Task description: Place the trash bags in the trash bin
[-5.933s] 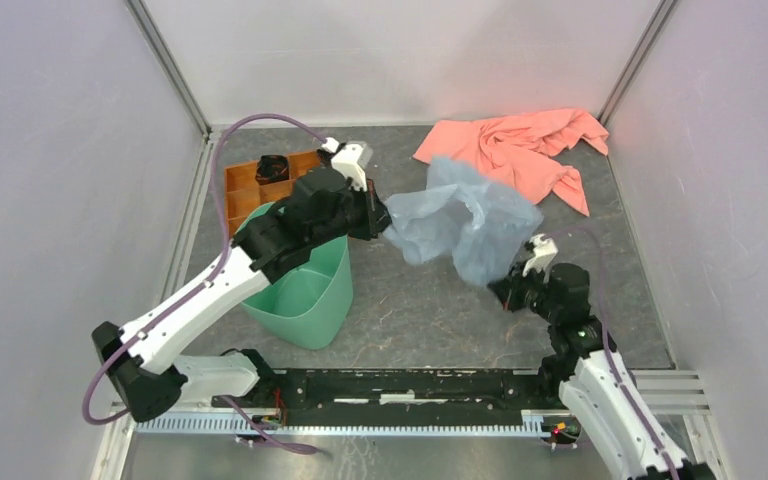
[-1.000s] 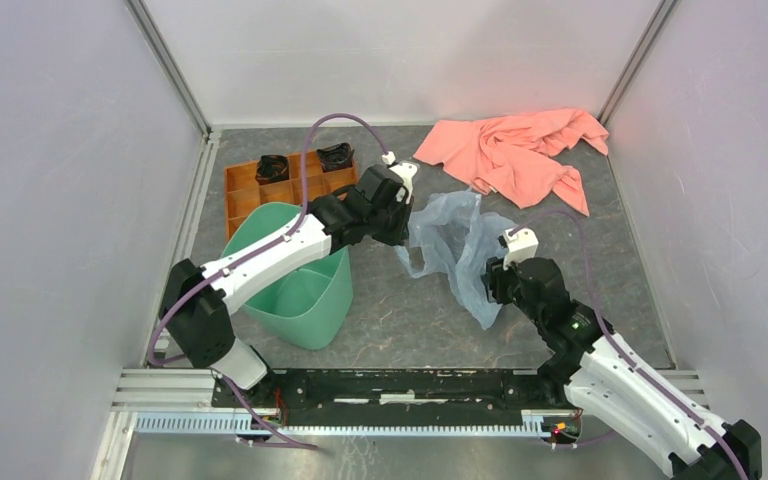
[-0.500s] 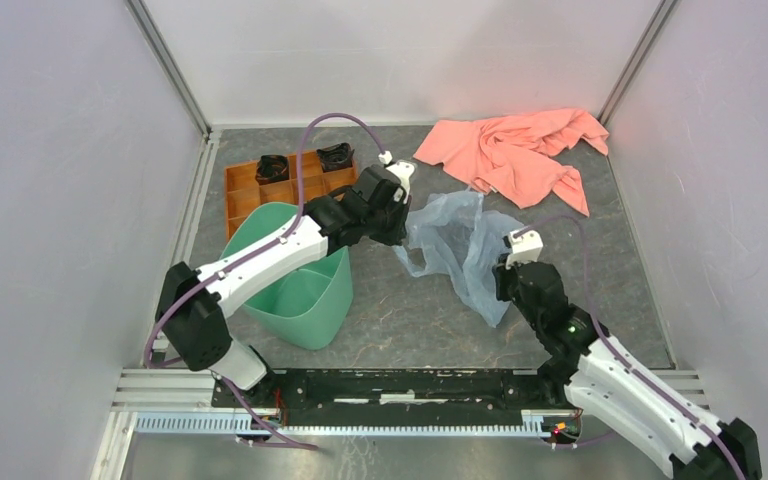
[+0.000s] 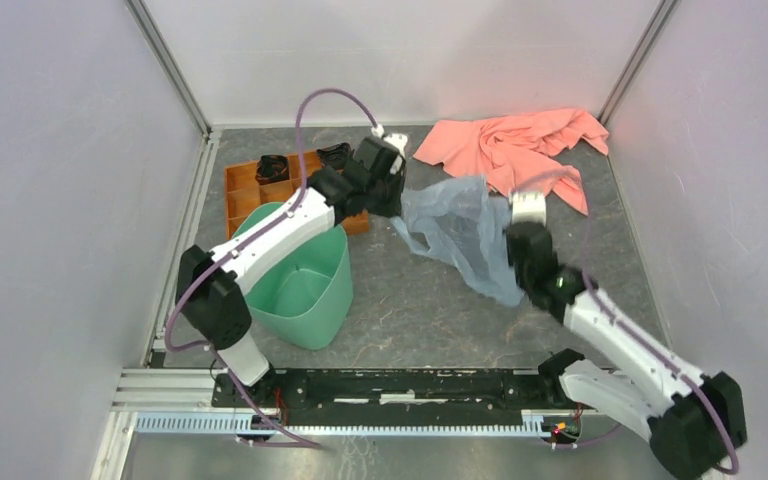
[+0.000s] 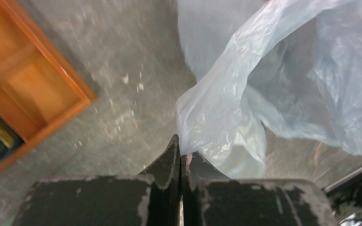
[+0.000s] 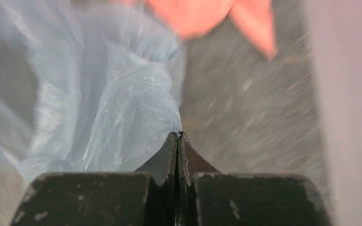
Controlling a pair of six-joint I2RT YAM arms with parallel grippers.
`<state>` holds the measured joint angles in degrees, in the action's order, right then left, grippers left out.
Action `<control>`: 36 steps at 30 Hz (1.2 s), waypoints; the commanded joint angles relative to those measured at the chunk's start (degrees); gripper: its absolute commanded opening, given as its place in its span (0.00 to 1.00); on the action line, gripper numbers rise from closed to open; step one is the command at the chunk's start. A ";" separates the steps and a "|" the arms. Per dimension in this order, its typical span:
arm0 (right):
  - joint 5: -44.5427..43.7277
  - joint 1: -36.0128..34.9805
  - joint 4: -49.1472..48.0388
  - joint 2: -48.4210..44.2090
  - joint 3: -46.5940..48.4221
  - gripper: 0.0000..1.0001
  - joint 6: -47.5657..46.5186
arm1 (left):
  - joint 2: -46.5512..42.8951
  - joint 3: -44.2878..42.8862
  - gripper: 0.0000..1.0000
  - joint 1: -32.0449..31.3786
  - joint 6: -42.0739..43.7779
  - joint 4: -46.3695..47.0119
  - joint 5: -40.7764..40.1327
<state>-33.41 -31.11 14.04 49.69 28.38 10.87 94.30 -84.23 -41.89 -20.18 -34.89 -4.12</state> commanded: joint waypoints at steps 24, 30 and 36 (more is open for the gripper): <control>20.39 4.77 -5.50 -14.82 24.90 0.00 -5.08 | -18.64 -8.42 0.02 -1.26 -0.76 13.87 2.09; 27.02 4.82 -14.39 -19.76 36.74 0.00 -8.51 | -28.50 -7.86 0.02 -1.44 -3.36 30.97 9.83; 17.53 4.79 -17.92 -21.77 7.98 0.00 -2.56 | -19.58 -1.99 0.02 -0.60 -8.44 5.07 -14.11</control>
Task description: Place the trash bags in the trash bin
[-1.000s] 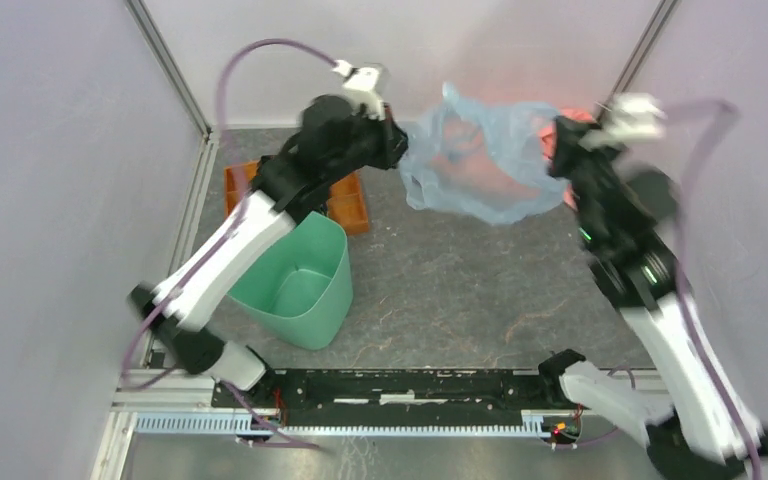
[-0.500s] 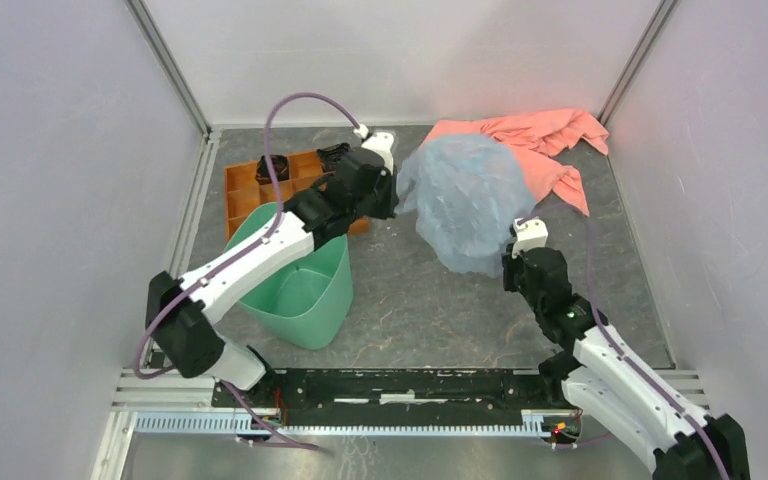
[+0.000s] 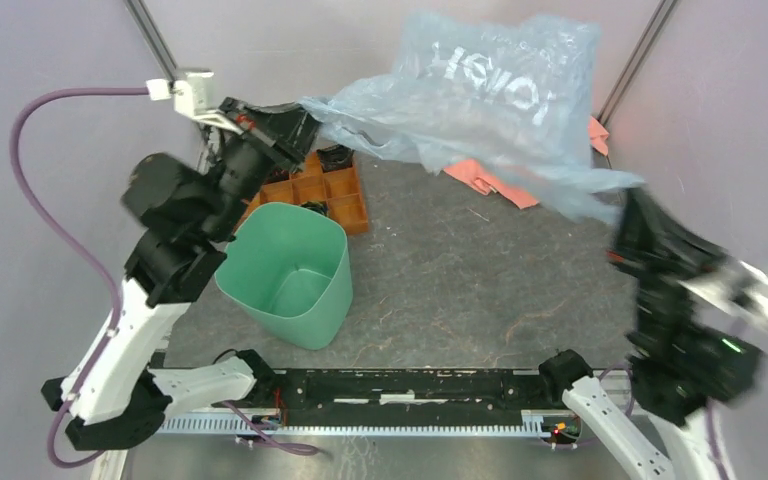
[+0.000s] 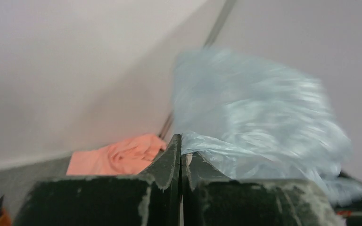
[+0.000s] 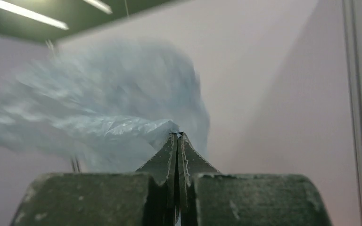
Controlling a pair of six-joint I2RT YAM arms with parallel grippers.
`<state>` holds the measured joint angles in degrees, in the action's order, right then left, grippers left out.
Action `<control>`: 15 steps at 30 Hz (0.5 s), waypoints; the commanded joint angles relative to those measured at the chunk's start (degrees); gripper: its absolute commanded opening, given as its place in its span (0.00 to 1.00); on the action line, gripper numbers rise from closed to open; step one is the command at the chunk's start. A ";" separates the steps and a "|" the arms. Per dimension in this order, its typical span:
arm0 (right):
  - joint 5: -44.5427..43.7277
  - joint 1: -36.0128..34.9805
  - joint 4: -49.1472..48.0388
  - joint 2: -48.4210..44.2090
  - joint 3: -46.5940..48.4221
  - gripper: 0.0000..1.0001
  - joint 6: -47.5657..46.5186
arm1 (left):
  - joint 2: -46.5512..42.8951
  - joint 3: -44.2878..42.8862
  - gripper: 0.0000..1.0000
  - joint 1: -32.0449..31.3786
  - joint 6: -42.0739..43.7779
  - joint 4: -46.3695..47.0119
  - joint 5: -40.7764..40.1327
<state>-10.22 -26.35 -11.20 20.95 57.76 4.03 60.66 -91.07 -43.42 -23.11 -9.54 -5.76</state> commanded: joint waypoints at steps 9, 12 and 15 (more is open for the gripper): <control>-1.92 0.05 14.12 5.88 -31.40 0.00 10.46 | 10.83 13.53 0.02 1.06 -2.12 -14.43 0.06; -1.73 -0.06 20.66 8.56 -9.91 0.00 4.48 | 10.60 2.72 0.02 1.06 -0.74 -13.95 7.29; 0.81 0.00 21.90 9.73 6.86 0.00 1.85 | 9.02 -4.91 0.02 1.06 -1.98 -7.68 16.07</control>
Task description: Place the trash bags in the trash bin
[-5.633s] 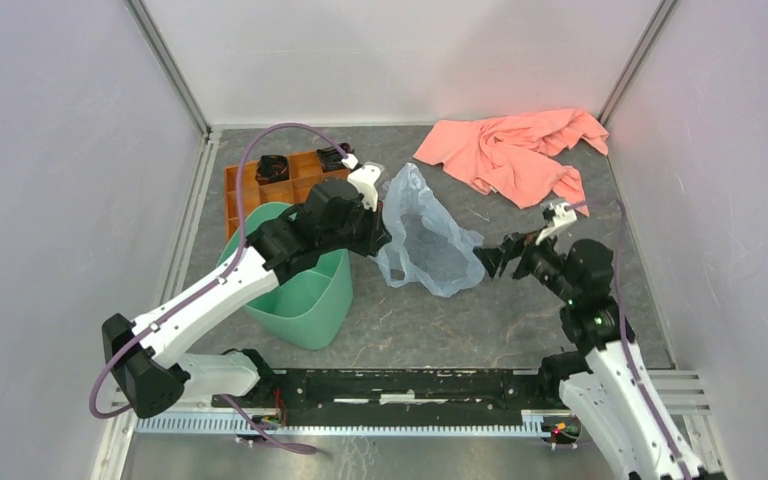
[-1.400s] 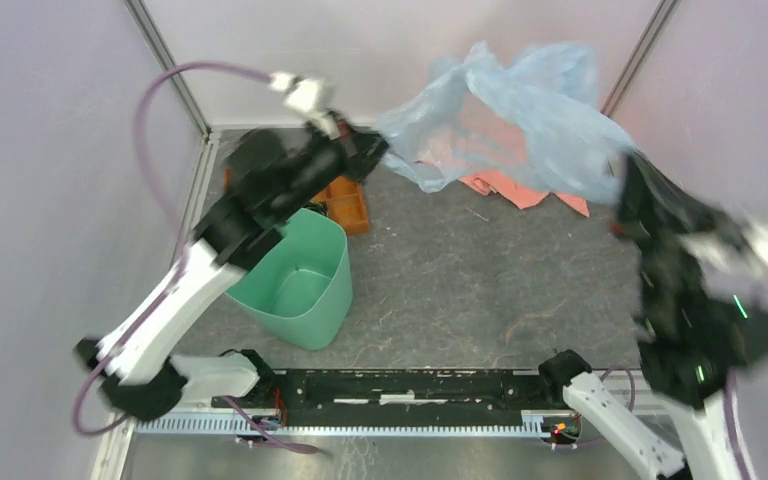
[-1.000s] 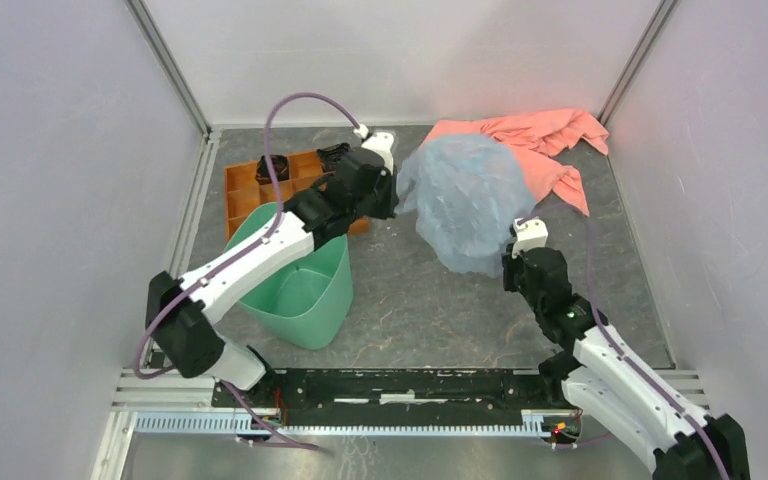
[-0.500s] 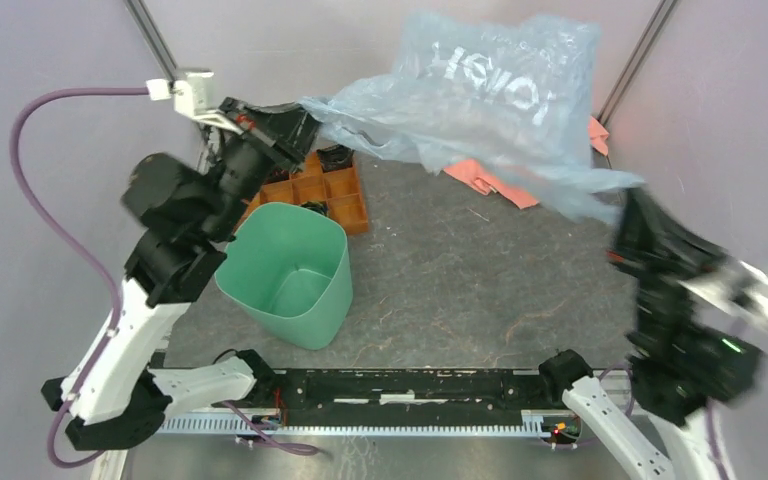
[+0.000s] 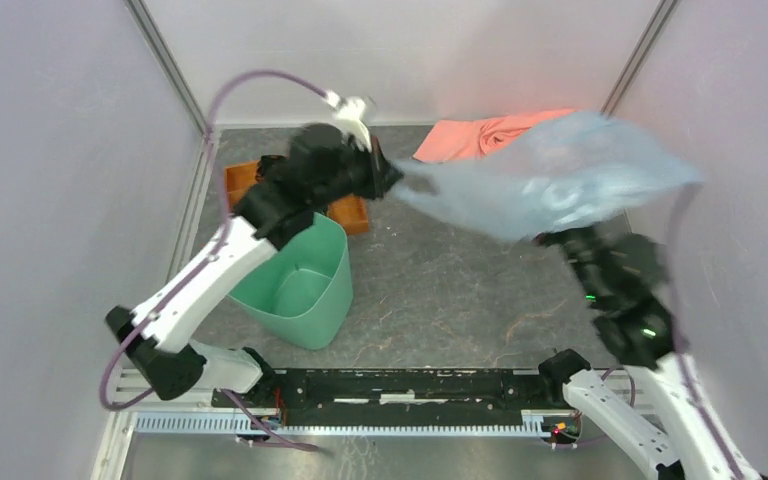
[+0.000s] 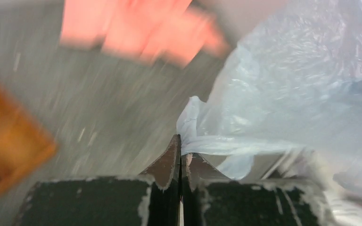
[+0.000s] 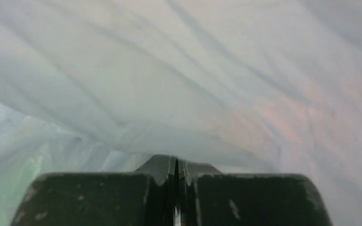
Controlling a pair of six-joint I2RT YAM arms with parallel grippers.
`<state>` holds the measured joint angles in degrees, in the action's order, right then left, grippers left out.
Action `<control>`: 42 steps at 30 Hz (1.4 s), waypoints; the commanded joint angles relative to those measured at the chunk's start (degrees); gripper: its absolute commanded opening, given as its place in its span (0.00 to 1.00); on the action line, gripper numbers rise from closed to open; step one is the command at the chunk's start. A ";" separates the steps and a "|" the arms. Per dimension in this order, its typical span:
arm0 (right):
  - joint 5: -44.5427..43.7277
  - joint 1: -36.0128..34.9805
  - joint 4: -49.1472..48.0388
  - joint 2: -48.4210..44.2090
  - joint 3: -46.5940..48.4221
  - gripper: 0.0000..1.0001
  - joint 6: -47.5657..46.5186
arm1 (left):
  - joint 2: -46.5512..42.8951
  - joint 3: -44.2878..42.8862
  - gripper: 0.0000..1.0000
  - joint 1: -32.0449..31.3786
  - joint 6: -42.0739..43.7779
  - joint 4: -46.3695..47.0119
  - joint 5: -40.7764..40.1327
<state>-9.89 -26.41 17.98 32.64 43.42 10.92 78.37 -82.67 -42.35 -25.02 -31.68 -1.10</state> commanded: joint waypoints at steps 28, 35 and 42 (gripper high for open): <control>5.18 -0.03 -9.99 -6.64 14.00 0.00 -5.59 | -17.20 1.40 0.02 0.42 -5.30 23.67 6.96; 7.01 -0.03 -6.01 0.51 -16.61 0.00 2.17 | -8.10 11.97 0.02 0.51 -7.11 3.75 -3.29; 3.83 -0.03 0.04 -6.03 0.07 0.00 -1.54 | -12.95 7.69 0.02 0.51 -4.58 9.72 4.07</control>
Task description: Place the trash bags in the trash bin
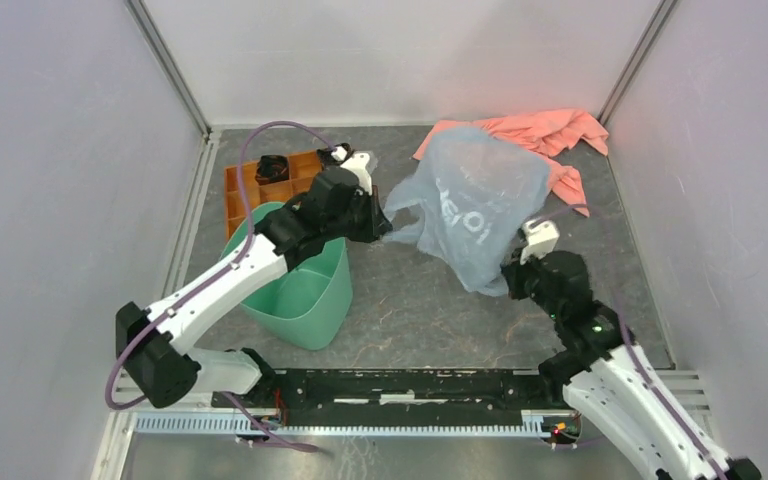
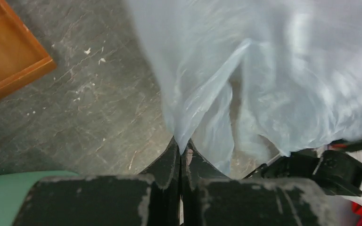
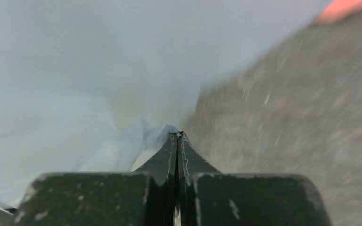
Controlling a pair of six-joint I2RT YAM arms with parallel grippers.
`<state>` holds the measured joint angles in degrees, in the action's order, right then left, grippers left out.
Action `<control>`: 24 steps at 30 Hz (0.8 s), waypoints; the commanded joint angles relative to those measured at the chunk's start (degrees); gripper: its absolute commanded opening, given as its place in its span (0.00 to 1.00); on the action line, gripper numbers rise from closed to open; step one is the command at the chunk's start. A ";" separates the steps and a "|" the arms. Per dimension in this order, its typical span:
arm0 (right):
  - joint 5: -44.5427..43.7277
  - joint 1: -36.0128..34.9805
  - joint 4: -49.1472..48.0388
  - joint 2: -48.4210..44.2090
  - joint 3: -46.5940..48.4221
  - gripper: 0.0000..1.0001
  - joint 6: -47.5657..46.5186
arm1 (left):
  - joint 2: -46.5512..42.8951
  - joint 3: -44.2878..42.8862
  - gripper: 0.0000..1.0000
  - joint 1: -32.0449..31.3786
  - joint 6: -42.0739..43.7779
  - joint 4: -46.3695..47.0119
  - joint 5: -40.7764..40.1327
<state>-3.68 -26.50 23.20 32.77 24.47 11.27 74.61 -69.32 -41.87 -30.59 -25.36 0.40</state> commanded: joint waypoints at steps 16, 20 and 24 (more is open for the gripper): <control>2.83 0.05 -9.90 -7.10 15.47 0.00 -3.12 | -10.44 -7.61 0.02 -0.03 1.23 5.92 10.86; 12.23 0.10 -13.53 -2.66 19.64 0.00 -1.93 | -6.61 -11.87 0.02 -3.36 -0.98 11.42 18.76; 26.36 0.05 -26.08 -0.37 15.73 0.00 8.00 | -2.63 -12.63 0.02 -9.78 -2.06 13.84 13.77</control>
<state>8.10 -26.46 10.90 30.52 41.47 11.33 69.45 -79.07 -47.18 -30.65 -17.89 12.67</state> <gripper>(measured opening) 0.007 0.025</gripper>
